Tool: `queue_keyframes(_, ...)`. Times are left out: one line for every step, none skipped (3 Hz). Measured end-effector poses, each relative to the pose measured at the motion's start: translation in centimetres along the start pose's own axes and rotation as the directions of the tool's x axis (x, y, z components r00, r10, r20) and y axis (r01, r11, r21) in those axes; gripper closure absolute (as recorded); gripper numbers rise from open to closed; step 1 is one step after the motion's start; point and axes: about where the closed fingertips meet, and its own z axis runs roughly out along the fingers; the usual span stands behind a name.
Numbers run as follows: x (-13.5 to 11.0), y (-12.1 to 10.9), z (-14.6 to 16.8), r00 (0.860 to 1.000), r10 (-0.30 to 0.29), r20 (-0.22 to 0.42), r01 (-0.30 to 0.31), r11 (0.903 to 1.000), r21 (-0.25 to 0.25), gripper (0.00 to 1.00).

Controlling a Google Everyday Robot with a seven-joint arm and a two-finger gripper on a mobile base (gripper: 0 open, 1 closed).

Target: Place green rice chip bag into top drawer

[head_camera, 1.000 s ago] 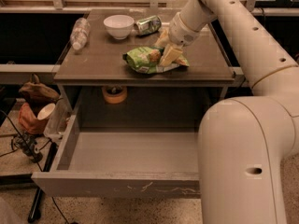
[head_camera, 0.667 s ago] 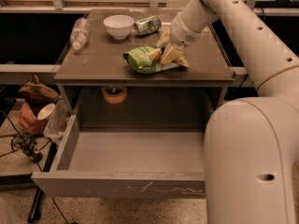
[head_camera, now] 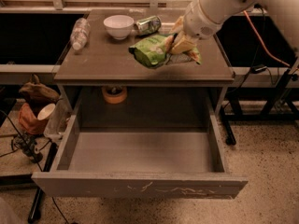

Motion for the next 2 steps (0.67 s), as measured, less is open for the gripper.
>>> queue_keyframes(-0.8, 4.8, 0.0, 1.0, 0.026, 0.012, -0.025, 0.9994, -0.024, 1.0)
queue_keyframes(0.3, 10.1, 3.9, 0.997, 0.069, 0.043, -0.062, 0.9875, -0.145, 1.0)
